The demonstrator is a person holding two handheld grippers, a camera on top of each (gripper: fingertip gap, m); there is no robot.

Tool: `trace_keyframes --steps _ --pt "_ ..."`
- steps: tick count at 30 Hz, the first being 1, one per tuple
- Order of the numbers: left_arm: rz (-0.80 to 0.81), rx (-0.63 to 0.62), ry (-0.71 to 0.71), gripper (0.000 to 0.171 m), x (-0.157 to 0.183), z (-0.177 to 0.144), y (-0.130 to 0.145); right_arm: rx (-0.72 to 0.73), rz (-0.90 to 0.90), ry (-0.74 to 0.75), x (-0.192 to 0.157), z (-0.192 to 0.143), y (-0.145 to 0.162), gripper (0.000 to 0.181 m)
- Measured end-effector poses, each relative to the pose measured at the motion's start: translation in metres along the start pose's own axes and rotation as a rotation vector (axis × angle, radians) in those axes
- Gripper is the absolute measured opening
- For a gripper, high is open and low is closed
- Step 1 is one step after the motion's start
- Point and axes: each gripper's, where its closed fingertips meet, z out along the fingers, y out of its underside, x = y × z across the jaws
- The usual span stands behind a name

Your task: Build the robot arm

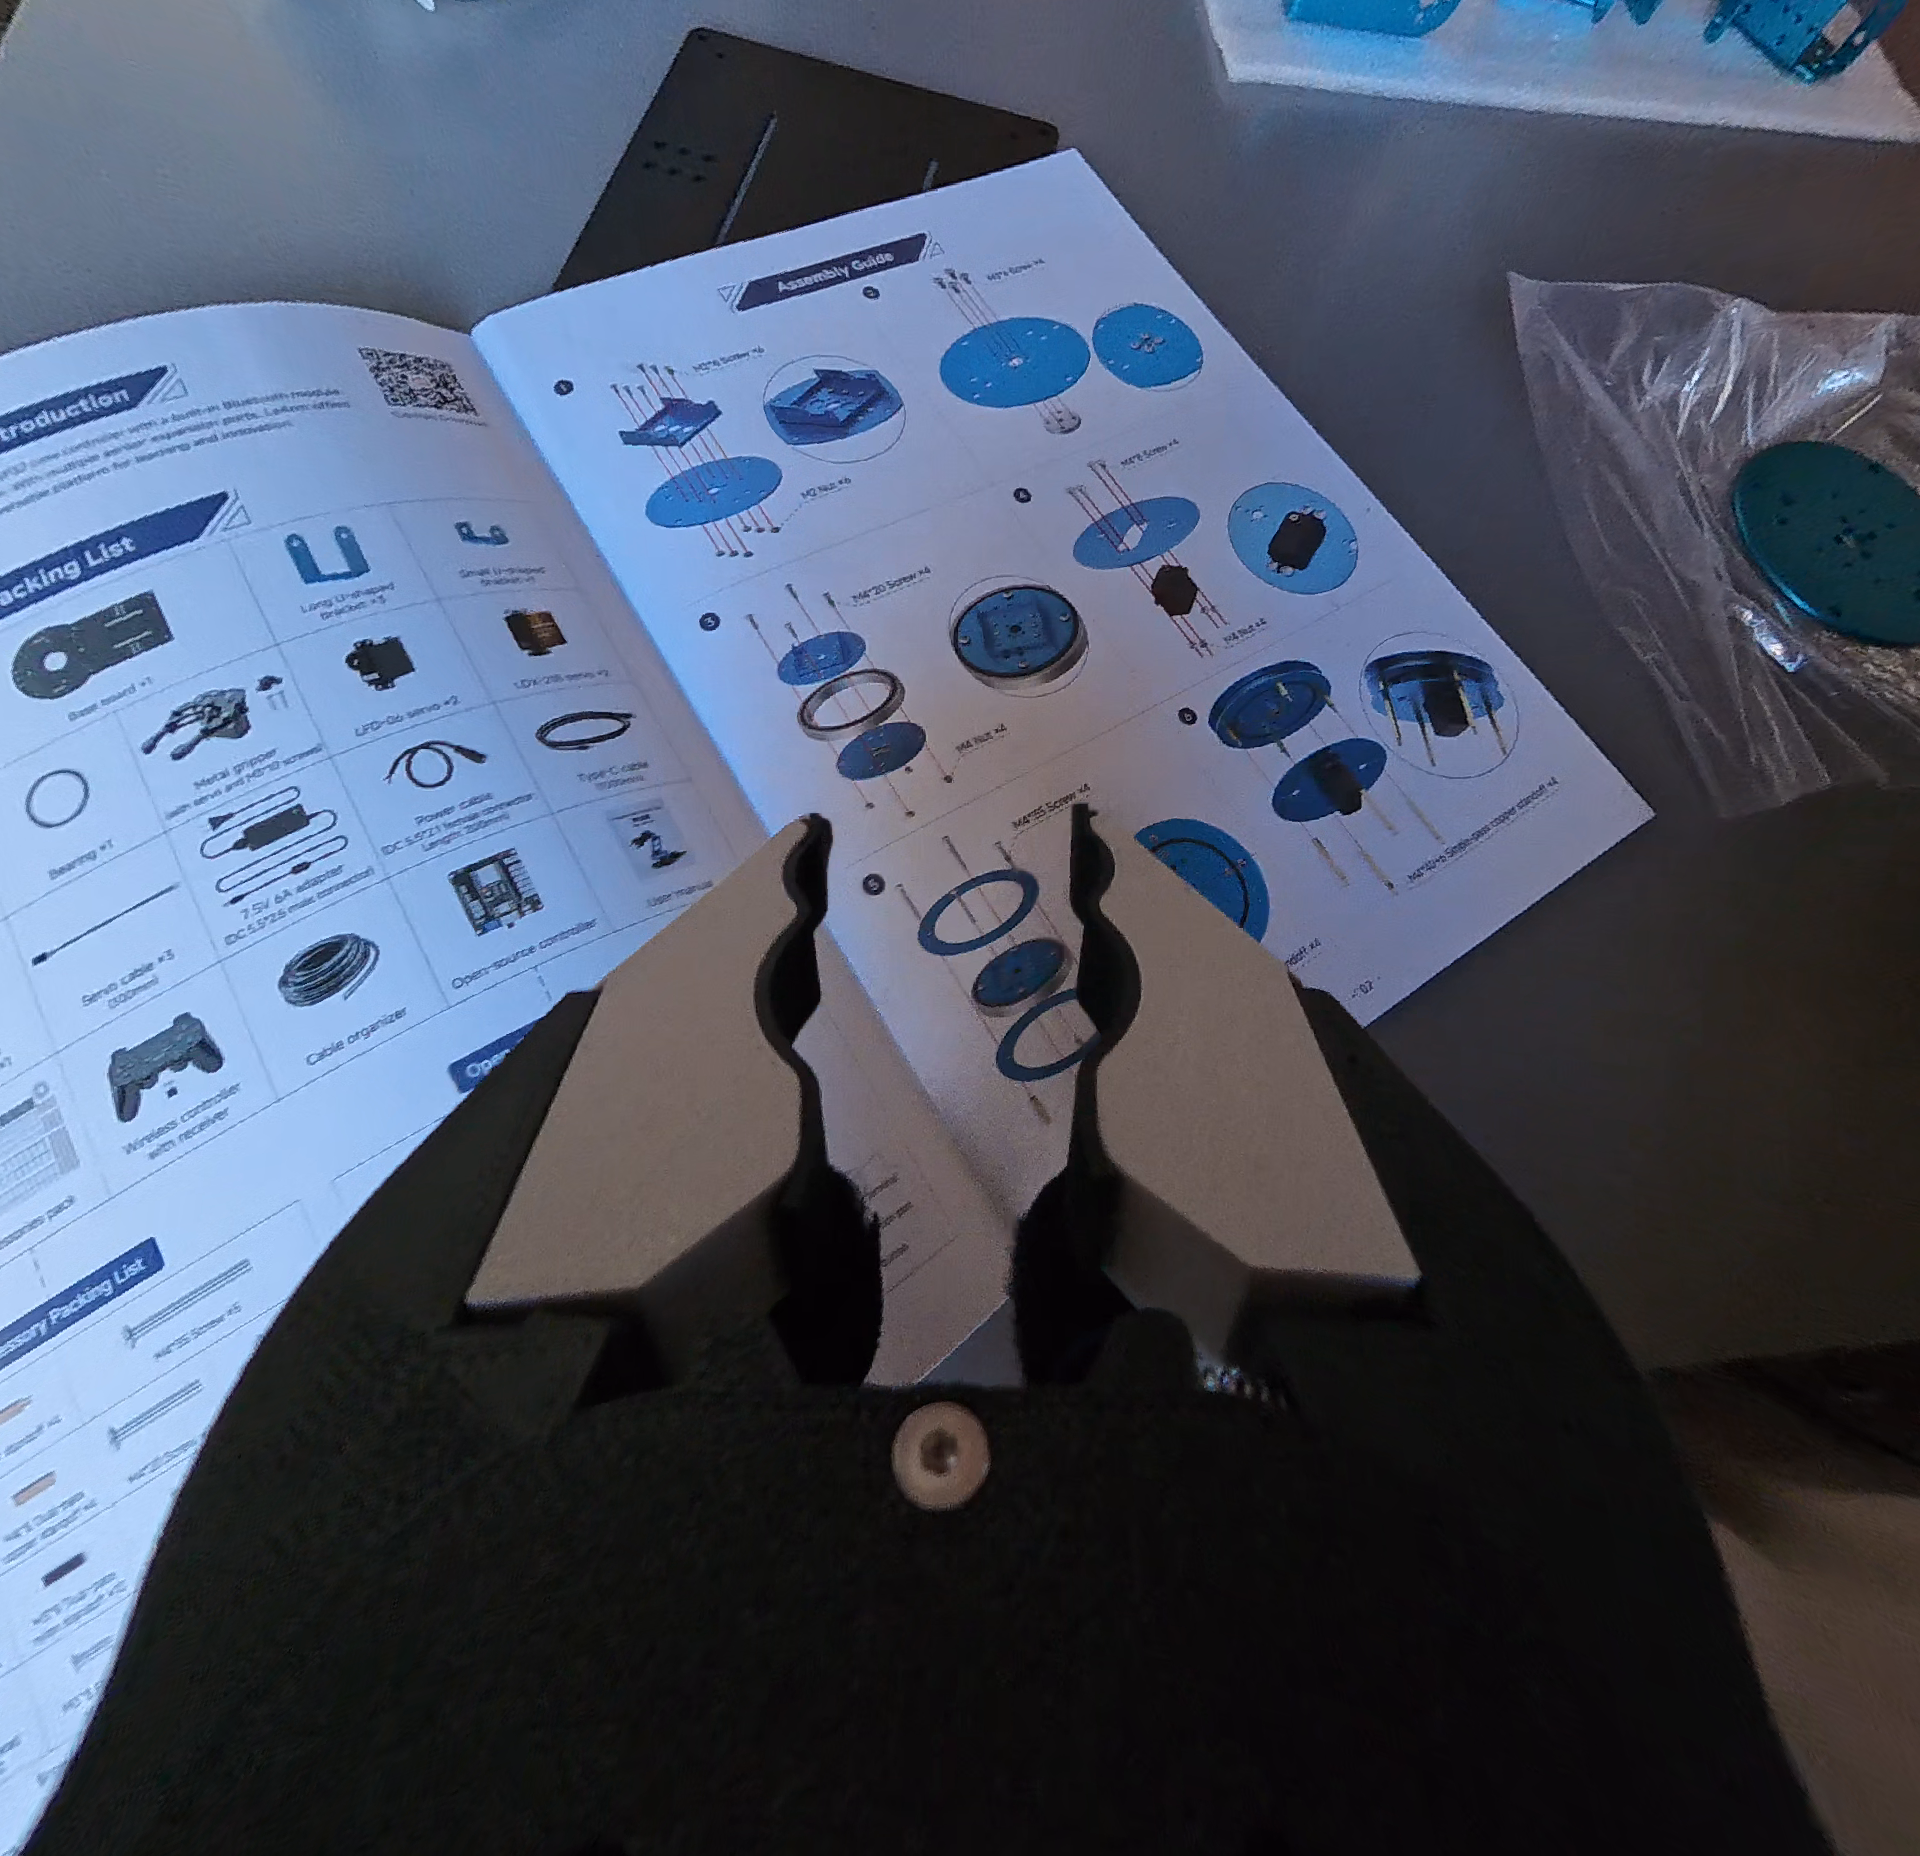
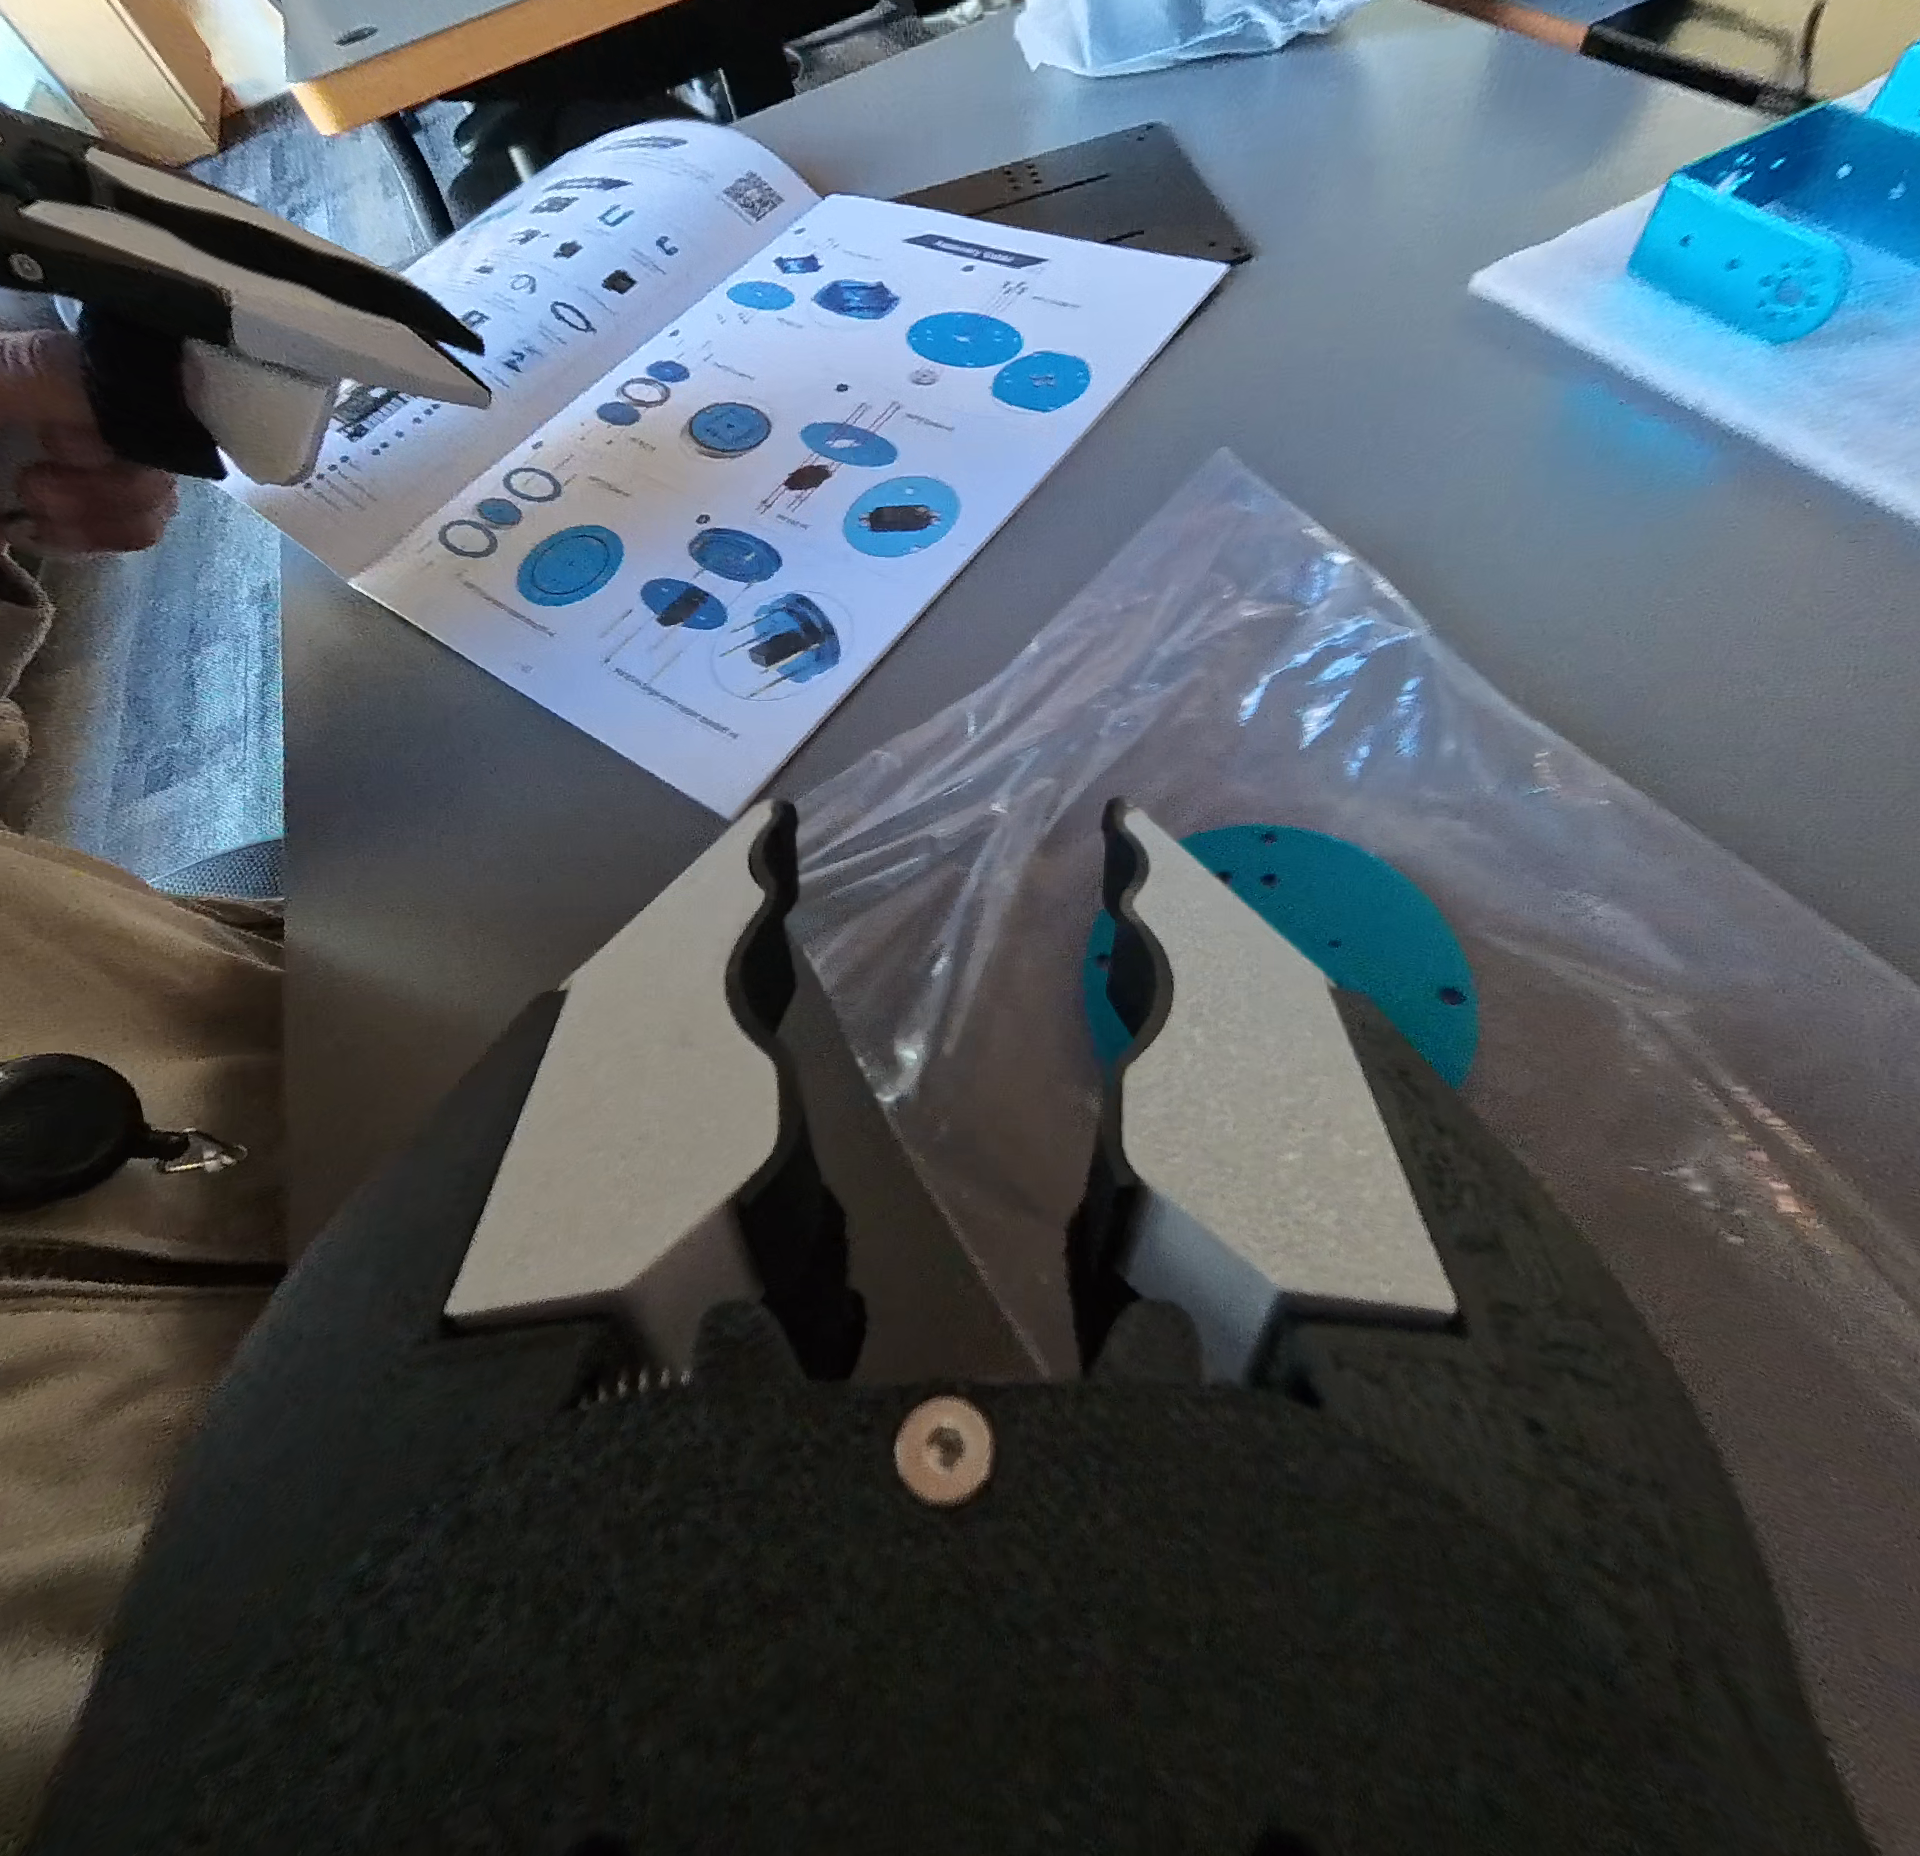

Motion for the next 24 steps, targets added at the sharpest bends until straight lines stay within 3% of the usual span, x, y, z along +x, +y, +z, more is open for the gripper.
trace_keyframes --steps 12,24 --pt "-0.006 0.016 0.058 0.046 -0.013 -0.007 0.006 -0.032 0.011 0.114 -0.004 0.001 0.01 0.058" --pt "-0.014 0.012 0.062 0.046 -0.009 -0.007 0.007 -0.059 -0.011 0.132 0.0 -0.004 0.014 0.058"
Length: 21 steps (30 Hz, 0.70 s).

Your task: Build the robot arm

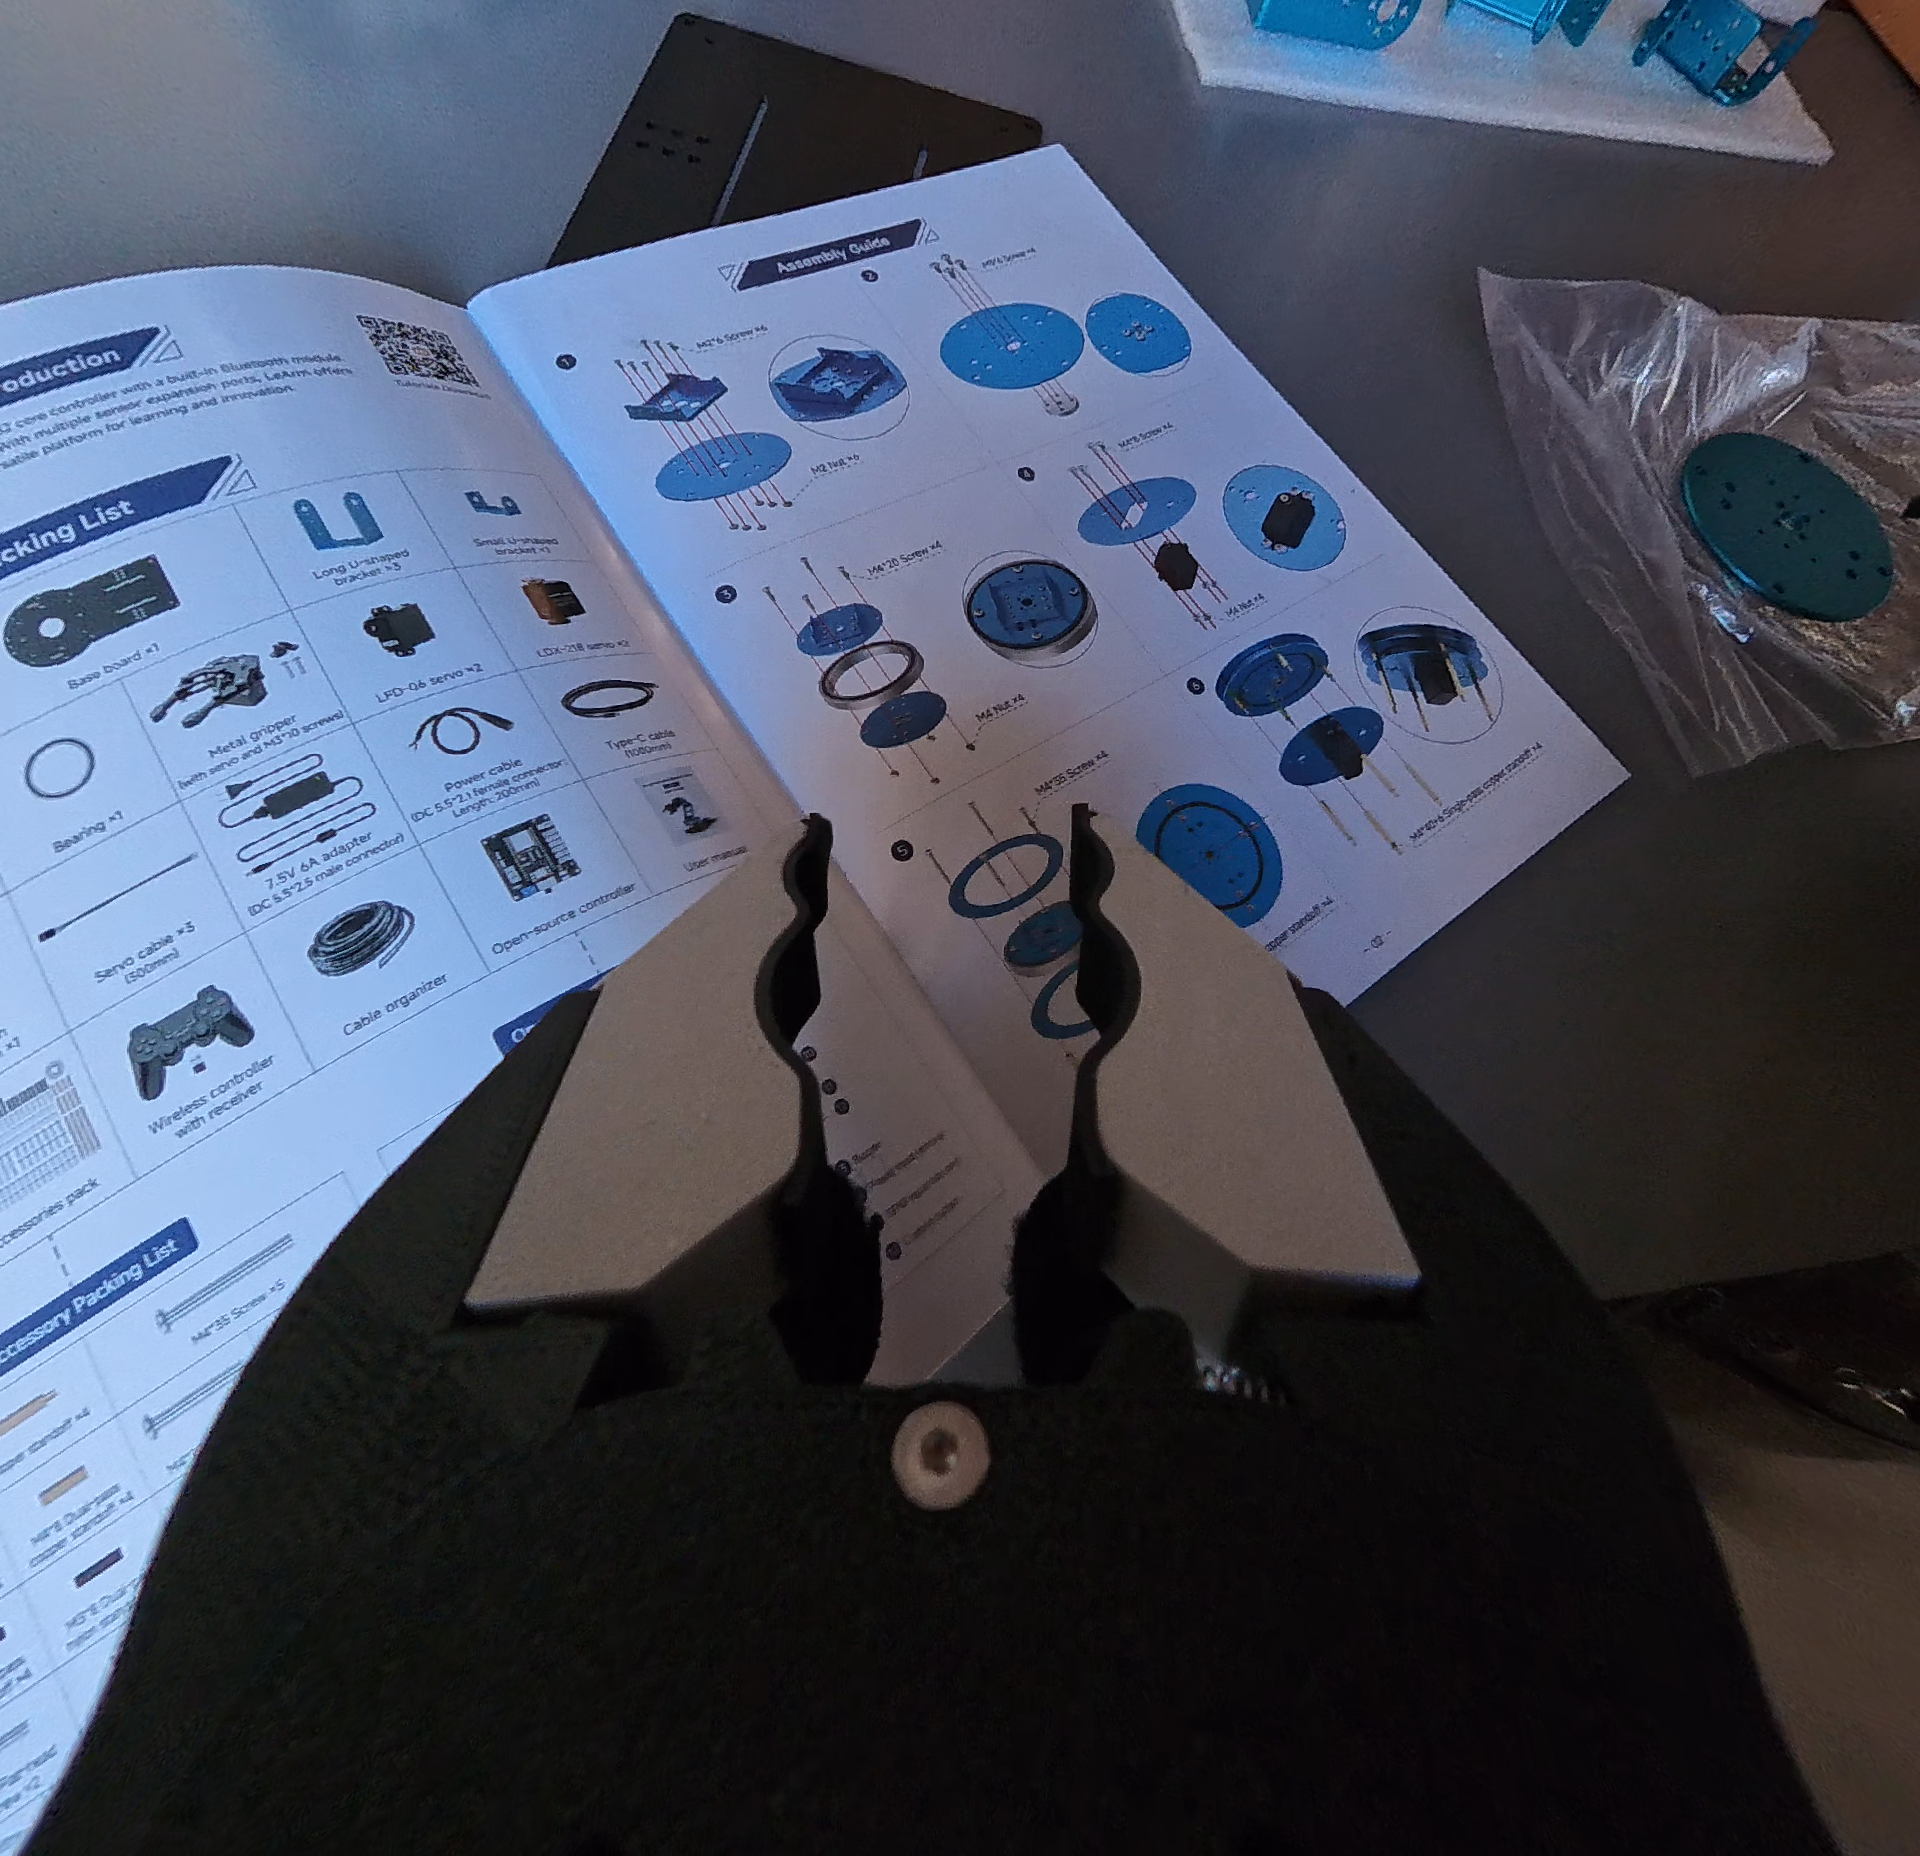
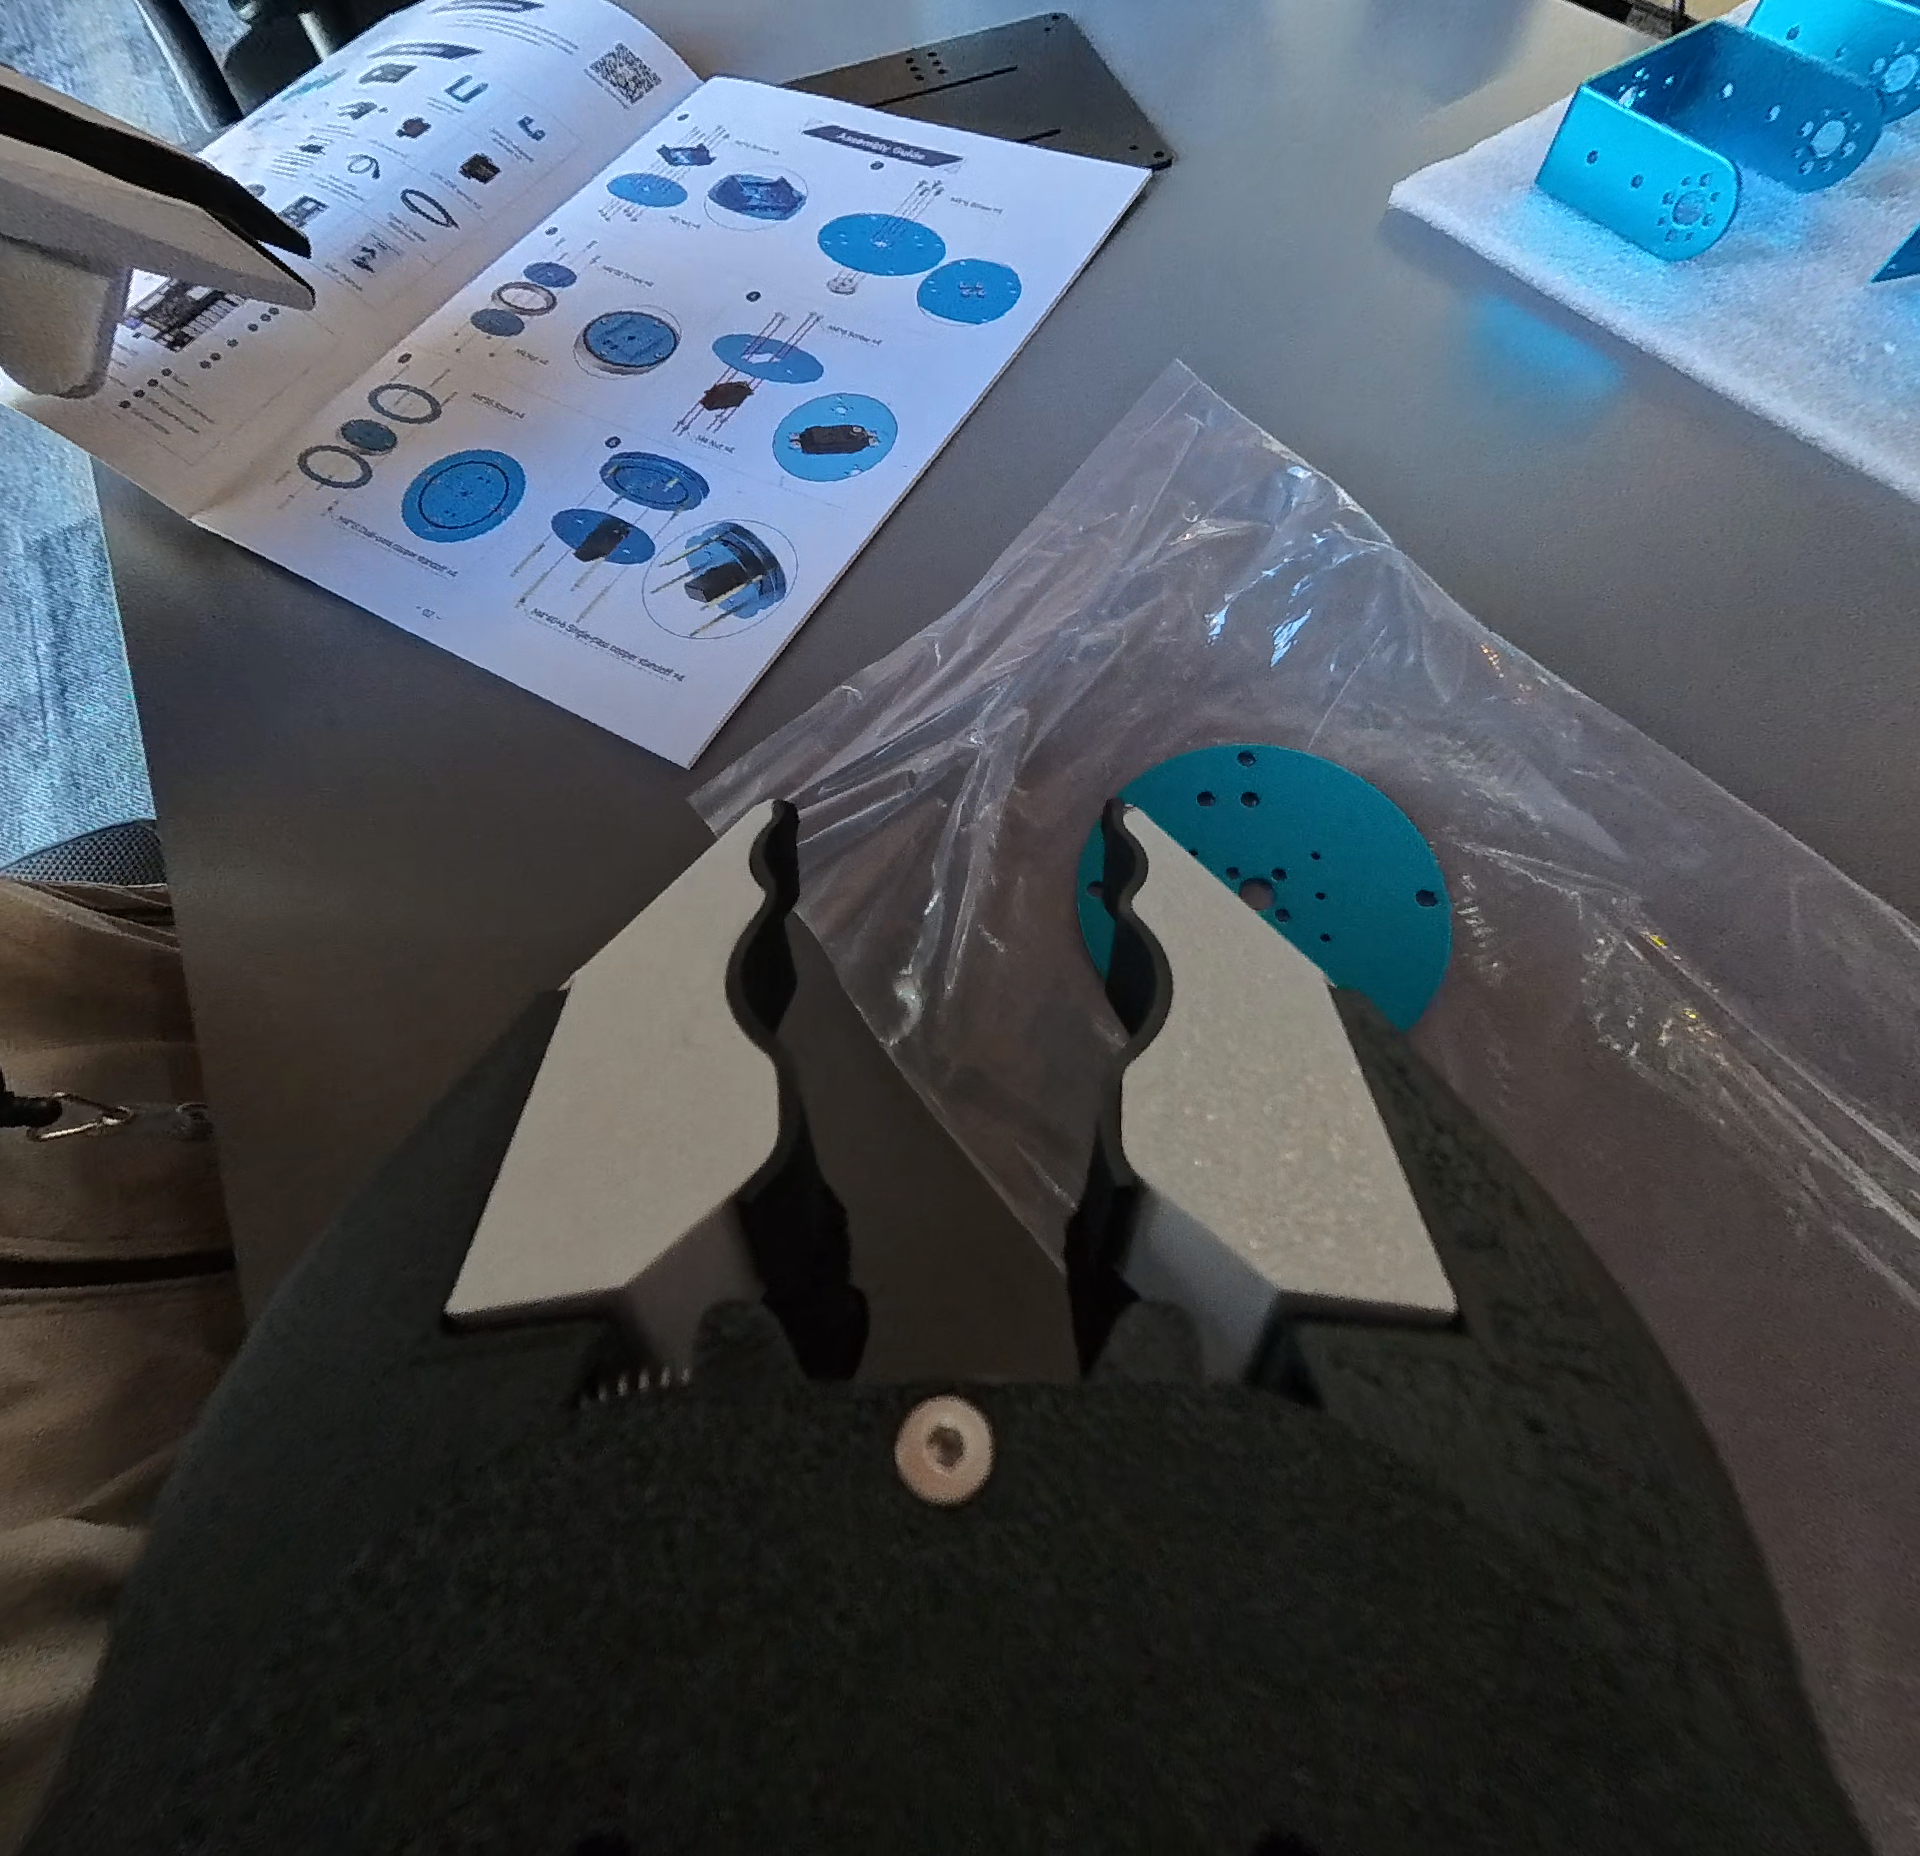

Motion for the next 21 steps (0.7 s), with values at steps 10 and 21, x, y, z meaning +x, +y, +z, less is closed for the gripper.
trace_keyframes --steps 10,21 --pt "0.012 -0.003 -0.005 0.046 0.0052 0.0016 -0.0029 0.0 -0.001 -0.016 -0.0015 -0.0025 0.0024 0.058" --pt "0.016 -0.004 -0.012 0.046 0.0081 0.0011 -0.0042 0.008 -0.003 -0.022 -0.001 -0.0053 0.0019 0.057"
